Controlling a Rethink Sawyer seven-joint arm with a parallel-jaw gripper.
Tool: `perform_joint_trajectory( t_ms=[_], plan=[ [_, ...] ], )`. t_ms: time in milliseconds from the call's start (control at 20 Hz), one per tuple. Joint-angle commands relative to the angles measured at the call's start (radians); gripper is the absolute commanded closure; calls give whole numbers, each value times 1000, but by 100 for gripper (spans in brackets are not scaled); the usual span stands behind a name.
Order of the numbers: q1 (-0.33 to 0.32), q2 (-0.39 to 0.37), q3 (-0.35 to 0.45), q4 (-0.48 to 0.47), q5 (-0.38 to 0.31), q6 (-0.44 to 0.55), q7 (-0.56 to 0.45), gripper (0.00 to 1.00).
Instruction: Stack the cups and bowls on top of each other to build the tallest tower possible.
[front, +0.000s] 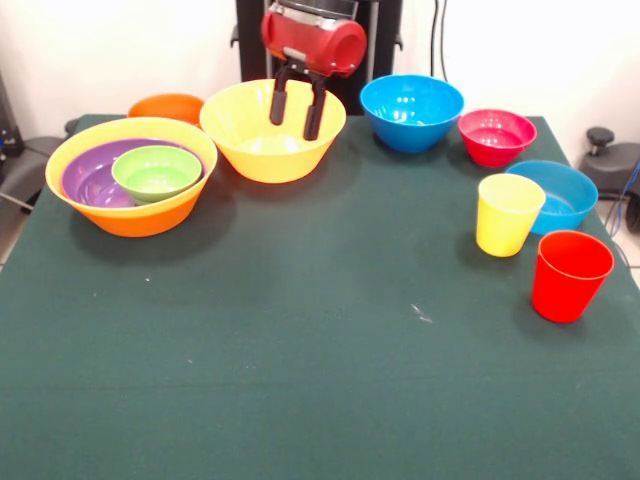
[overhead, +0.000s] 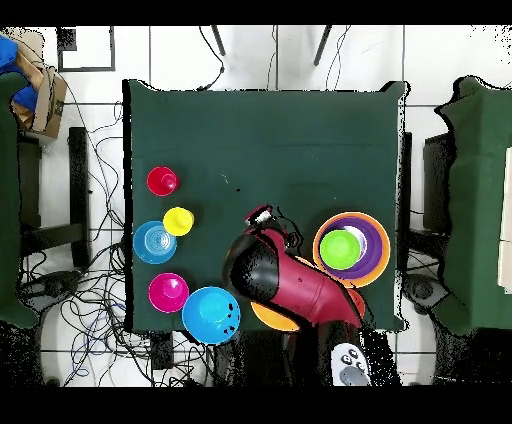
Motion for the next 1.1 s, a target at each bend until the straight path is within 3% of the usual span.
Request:
perform_joint_trajectory(
  t_ms=[50, 650, 1100],
  plan=[
    [11, 93, 42, 118, 14, -4, 196, 0],
    [11, 124, 33, 141, 34, -41, 219, 0],
    [-33, 152, 47, 167, 9, -86, 212, 0]
  ],
)
